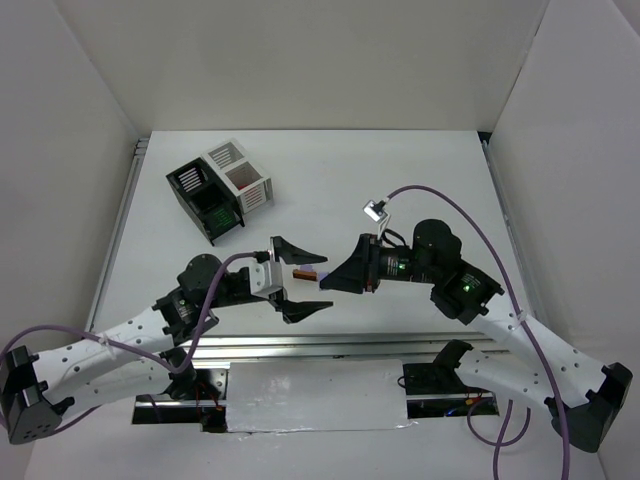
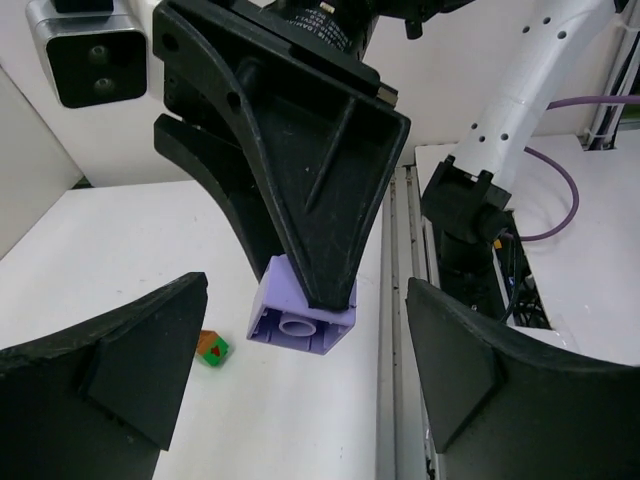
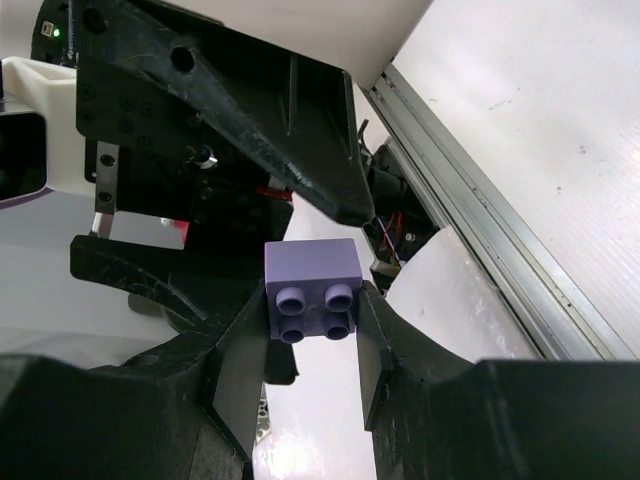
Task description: Sort the legos into containers by color
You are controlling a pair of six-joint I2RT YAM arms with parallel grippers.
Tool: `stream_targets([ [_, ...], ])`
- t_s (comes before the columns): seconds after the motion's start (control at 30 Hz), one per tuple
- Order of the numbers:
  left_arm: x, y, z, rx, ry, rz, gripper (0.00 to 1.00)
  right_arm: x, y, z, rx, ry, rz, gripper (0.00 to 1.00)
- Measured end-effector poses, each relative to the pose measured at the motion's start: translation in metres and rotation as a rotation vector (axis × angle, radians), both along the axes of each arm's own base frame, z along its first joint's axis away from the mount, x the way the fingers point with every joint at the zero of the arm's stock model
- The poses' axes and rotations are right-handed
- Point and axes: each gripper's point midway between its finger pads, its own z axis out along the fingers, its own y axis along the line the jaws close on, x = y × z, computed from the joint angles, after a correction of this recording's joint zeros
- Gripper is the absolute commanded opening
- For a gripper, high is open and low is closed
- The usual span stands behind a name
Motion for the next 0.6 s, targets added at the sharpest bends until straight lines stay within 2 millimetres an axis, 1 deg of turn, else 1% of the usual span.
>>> stream_targets([
  [0.1, -0.001, -0.002, 0.002, -0.001, -0.001, -0.009, 0.81, 0.001, 0.000, 0.000, 0.001, -0.001, -0.001, 0.00],
  [0.17, -0.002, -0.003, 0.002, 0.005, 0.003, -0.012, 0.71, 0.001, 0.000, 0.001, 0.003, -0.005, -0.003, 0.00],
  [0.2, -0.001, -0.003, 0.001, 0.010, 0.006, -0.013, 0.60, 0.001, 0.000, 0.001, 0.004, -0.005, -0.004, 0.00],
  [0.23, -0.001, -0.004, 0.002, 0.015, 0.009, -0.014, 0.32, 0.001, 0.000, 0.001, 0.004, -0.005, -0.004, 0.00],
  [0.27, 0.001, -0.005, 0.002, 0.020, 0.013, -0.007, 0.30, 0.000, 0.000, 0.001, 0.004, -0.003, 0.000, 0.00],
  [0.3, 0.001, -0.005, 0.003, 0.025, 0.003, -0.011, 0.31, 0.002, 0.000, 0.001, 0.004, 0.006, -0.011, 0.00],
  [0.33, 0.003, -0.005, 0.003, 0.028, -0.010, -0.004, 0.23, 0.003, 0.000, 0.002, 0.008, 0.013, -0.017, 0.00],
  [0.37, 0.003, -0.006, 0.003, 0.032, -0.008, -0.003, 0.15, 0.003, 0.000, 0.001, 0.008, 0.016, -0.018, 0.05],
  [0.4, 0.004, -0.006, 0.003, 0.035, -0.006, -0.001, 0.06, 0.003, 0.000, 0.001, 0.008, 0.016, -0.018, 0.15],
  [0.43, 0.005, -0.006, 0.001, 0.040, -0.002, 0.003, 0.00, 0.003, 0.000, 0.000, 0.007, 0.018, -0.018, 0.34],
  [0.47, 0.006, -0.006, 0.001, 0.041, 0.003, 0.009, 0.00, 0.004, -0.001, -0.001, 0.006, 0.018, -0.023, 0.75],
  [0.5, 0.008, -0.006, 0.000, 0.041, 0.009, 0.021, 0.00, 0.005, -0.001, -0.001, 0.005, 0.024, -0.030, 0.80],
  [0.53, 0.010, -0.006, 0.000, 0.040, 0.015, 0.037, 0.00, 0.008, -0.002, -0.002, 0.002, 0.010, -0.044, 0.83],
  [0.6, 0.016, -0.005, 0.000, 0.035, 0.025, 0.077, 0.00, 0.015, -0.005, -0.004, 0.000, 0.005, -0.079, 0.86],
])
